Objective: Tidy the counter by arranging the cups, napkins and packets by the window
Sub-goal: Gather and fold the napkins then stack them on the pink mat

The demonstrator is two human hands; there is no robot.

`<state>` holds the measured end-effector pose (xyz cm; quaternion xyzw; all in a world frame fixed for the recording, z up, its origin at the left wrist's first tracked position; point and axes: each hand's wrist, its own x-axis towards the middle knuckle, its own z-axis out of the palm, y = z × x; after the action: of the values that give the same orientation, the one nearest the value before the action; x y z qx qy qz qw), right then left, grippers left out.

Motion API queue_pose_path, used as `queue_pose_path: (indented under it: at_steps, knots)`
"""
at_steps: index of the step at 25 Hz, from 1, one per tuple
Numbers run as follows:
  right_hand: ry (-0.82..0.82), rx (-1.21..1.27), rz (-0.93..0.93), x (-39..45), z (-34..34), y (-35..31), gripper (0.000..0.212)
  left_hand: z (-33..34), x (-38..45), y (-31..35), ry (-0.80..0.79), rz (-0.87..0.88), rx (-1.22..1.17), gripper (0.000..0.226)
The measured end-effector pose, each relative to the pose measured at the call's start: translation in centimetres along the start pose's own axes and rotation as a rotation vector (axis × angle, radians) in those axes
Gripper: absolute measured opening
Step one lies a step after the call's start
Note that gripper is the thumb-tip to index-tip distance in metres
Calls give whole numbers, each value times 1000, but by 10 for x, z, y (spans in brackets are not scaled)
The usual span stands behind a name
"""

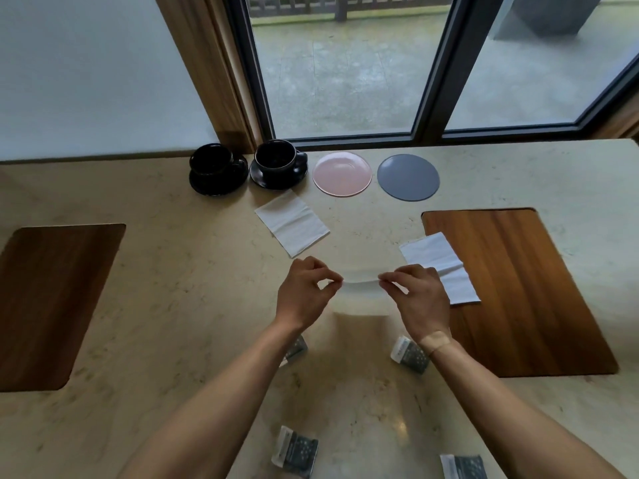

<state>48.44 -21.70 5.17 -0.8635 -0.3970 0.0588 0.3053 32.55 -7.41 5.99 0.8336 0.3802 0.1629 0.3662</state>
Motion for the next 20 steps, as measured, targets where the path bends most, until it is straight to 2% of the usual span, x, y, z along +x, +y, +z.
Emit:
queue_pose_path:
  at_steps: [6,10,12,16,20]
  knots:
    - [-99,111,25,-16,-4,-20,15,-21,-15,4,-92,3,-19,7]
    - [-192,253,90,-29,-2,-35,6,-36,-29,0,-115,-7,-74,8]
    - [-225,282,115,-36,-2,-42,11,-44,-36,-3,-121,-19,-103,8]
    - [-264,280,159,-52,5,-57,15,-61,-53,-18,-133,-62,-147,6]
    - [-295,330,174,-70,17,-81,7,-81,-79,-47,-197,-150,-213,14]
